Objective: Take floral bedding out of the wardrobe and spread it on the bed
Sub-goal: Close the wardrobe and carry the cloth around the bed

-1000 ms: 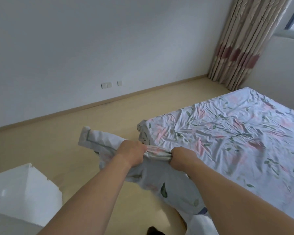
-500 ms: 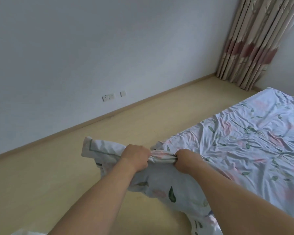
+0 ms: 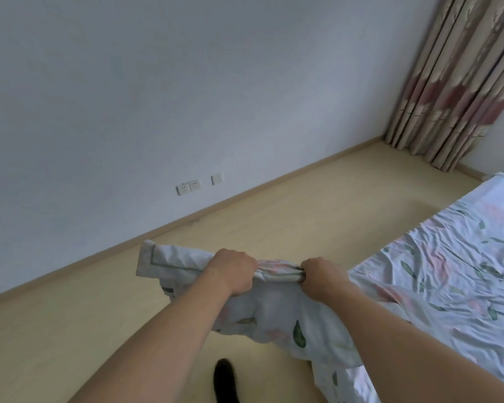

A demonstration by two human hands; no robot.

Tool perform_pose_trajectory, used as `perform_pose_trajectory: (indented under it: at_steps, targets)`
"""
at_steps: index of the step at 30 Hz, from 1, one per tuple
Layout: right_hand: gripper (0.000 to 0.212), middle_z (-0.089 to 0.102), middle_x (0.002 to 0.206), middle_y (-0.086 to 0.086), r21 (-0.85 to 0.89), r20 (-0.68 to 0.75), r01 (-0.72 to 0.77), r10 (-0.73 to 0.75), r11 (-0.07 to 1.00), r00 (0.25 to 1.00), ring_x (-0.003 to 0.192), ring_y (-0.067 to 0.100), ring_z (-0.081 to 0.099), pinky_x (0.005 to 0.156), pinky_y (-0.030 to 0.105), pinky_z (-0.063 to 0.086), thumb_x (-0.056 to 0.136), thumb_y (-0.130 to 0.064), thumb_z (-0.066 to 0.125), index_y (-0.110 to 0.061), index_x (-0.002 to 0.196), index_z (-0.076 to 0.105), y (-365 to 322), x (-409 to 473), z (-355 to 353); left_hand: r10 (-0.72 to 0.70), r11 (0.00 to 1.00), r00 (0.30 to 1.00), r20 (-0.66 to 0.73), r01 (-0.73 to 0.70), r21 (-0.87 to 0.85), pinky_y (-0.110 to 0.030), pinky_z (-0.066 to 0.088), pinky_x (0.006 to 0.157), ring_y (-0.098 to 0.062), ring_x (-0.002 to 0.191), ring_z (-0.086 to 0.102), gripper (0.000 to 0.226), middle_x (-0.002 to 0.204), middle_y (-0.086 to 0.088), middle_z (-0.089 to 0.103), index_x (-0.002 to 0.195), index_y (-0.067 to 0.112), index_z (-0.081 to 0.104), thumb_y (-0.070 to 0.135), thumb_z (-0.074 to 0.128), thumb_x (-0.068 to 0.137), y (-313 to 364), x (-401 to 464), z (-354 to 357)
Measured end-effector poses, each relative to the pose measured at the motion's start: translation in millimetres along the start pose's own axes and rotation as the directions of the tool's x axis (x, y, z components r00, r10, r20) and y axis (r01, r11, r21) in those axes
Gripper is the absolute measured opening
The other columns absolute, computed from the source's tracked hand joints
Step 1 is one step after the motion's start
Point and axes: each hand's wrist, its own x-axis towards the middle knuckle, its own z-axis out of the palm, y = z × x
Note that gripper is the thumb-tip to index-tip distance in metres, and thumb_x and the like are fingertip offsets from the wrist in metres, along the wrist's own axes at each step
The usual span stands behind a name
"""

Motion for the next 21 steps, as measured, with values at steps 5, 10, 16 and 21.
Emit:
perform_pose_trajectory:
  at_steps: [5,10,16,21]
  targets:
    - [0.021,0.066,0.108,0.005,-0.007,0.021,-0.049,0.049,0.999,0.999,0.099,0.027,0.064,0.081,0.034,0.049,0.089,-0.021,0.044,-0.02,0.099,0.062,-35,110,-29,0.052,0.998,0.999,0.016,-0.051,-0.021,-0.034,0.04,0.074,-0.03,0.102,0.062,0.024,0.116,-0.009,0.065,0.11,0.016,0.06,0.017,0.044,0.092,-93,85,1]
    - [0.022,0.066,0.111,0.005,0.002,0.009,-0.094,0.094,0.996,0.996,0.104,0.029,0.063,0.085,0.035,0.048,0.089,-0.022,0.046,-0.02,0.103,0.063,-52,195,-61,0.095,0.995,0.995,0.004,-0.095,-0.006,-0.035,0.039,0.073,-0.028,0.099,0.063,0.025,0.114,-0.007,0.066,0.109,0.017,0.061,0.017,0.043,0.092,-164,167,-19]
    - [0.022,0.067,0.107,0.003,0.044,0.025,-0.171,0.17,0.984,0.985,0.099,0.028,0.064,0.082,0.033,0.048,0.087,-0.022,0.046,-0.022,0.102,0.063,-34,289,-85,0.141,0.99,0.99,-0.012,-0.141,0.005,-0.035,0.039,0.075,-0.028,0.099,0.064,0.027,0.113,-0.006,0.067,0.111,0.018,0.061,0.017,0.043,0.092,-205,270,-35]
    - [0.023,0.066,0.11,0.004,0.068,0.051,-0.2,0.197,0.977,0.979,0.102,0.028,0.064,0.083,0.032,0.047,0.089,-0.022,0.046,-0.021,0.103,0.063,5,384,-100,0.169,0.985,0.985,0.018,-0.169,0.023,-0.036,0.04,0.076,-0.029,0.103,0.063,0.028,0.116,-0.007,0.066,0.115,0.019,0.059,0.017,0.043,0.092,-224,381,-45]
